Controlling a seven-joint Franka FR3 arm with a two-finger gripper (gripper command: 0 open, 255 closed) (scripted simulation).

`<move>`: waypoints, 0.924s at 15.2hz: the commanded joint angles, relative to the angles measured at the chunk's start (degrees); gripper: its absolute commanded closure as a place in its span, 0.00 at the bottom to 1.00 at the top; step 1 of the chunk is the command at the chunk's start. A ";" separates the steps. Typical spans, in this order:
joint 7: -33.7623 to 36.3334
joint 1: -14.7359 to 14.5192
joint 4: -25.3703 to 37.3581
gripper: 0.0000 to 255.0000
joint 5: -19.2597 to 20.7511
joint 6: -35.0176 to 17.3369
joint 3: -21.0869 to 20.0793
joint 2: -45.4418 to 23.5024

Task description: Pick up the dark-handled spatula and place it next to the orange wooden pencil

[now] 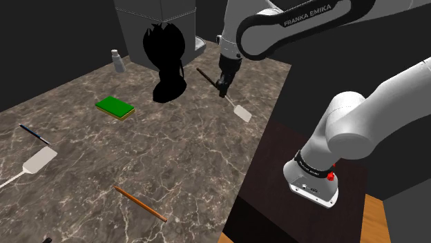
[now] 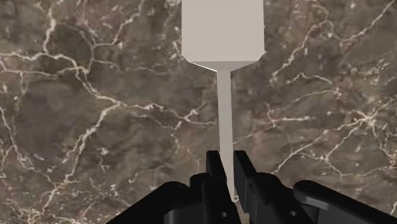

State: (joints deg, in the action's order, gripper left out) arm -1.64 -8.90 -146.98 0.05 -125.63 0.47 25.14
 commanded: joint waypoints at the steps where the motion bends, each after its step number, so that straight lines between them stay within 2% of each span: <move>1: 2.76 -1.25 -1.21 1.00 -0.82 0.75 -2.03 1.97; 8: 12.86 -6.49 -3.52 1.00 -4.81 1.76 -9.98 5.45; 14: 21.82 -10.91 -2.65 1.00 -8.23 2.27 -17.12 5.42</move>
State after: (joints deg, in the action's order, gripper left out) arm 18.57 -18.99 -149.73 -7.53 -123.72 -15.44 30.25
